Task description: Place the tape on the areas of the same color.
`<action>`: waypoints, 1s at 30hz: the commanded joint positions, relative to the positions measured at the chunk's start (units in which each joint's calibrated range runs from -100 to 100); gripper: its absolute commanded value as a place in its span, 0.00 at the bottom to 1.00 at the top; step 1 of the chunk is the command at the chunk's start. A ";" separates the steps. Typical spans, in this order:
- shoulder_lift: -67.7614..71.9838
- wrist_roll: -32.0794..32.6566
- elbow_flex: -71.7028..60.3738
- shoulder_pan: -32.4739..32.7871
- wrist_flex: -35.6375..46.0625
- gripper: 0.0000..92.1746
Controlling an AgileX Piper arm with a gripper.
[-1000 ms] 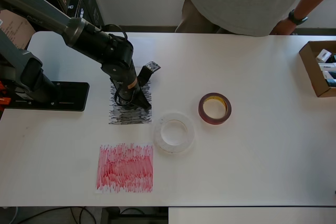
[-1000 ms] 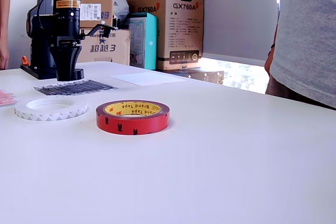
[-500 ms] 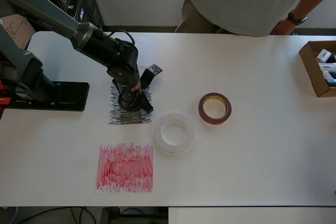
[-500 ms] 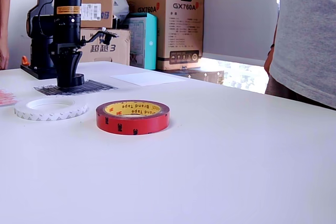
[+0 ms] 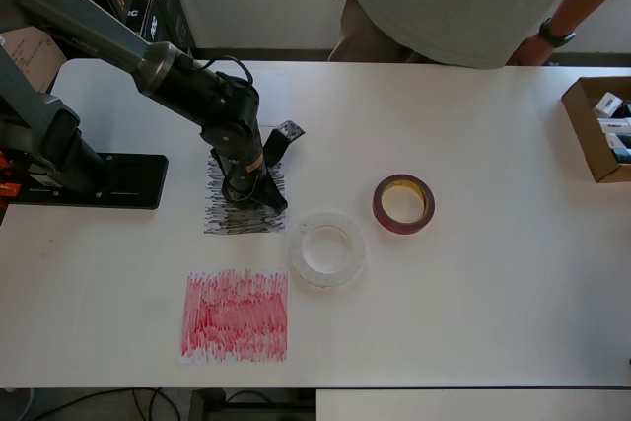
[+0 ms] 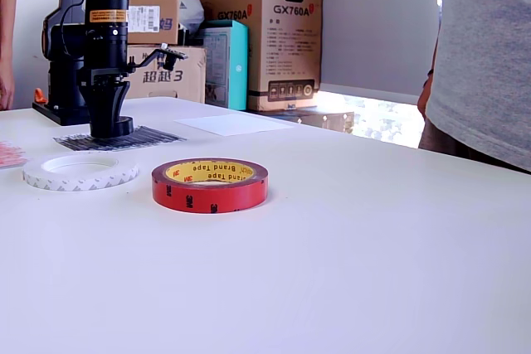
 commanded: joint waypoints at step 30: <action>-0.35 0.40 -0.97 -0.44 -0.64 0.37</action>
